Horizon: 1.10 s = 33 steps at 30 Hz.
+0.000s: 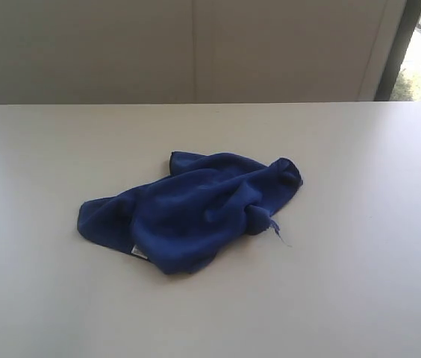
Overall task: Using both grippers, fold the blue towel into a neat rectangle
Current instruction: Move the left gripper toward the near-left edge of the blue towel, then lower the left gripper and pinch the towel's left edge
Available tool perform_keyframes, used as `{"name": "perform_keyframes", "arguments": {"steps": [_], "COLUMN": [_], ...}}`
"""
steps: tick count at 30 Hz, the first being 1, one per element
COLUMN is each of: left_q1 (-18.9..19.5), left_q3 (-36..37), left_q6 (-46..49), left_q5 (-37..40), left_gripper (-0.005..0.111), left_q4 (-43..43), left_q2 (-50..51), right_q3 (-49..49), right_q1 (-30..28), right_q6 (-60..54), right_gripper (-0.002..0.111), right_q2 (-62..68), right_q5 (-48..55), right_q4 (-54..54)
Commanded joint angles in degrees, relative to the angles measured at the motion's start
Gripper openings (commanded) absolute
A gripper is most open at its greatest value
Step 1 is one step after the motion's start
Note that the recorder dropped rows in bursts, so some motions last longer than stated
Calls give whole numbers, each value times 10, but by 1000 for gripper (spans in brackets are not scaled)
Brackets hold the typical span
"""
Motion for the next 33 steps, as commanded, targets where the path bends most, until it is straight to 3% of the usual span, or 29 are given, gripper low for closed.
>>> {"name": "perform_keyframes", "arguments": {"steps": [1,11,14,16,19,22,29,33], "left_q1": [-2,-2,-2,-8,-35,-74,-194,-241], "left_q3": [-98,-294,-325,-339,-354,-371,-438,-471], "left_q6": [-5,246,362,494,706,831,837,839], "left_q5": [141,520,609,648,645,610,511,457], "left_gripper": [0,0,0,0,0,0,0,0], "left_q4": [43,40,-24,-131,-312,-444,-384,-356], "left_q2": [73,398,499,555,608,646,774,865], "right_q3": [4,4,4,4,4,4,4,4], "right_q1": [1,1,1,1,1,1,1,1], "right_q6": [0,0,0,0,0,0,1,1], "right_gripper": [0,0,0,0,0,0,0,0], "right_q2": [-3,-3,-3,-3,-3,-3,-3,-3], "right_q5": [-23,-71,-71,-71,-71,-71,-71,-71], "right_q4": [2,3,3,3,3,3,3,3]}}
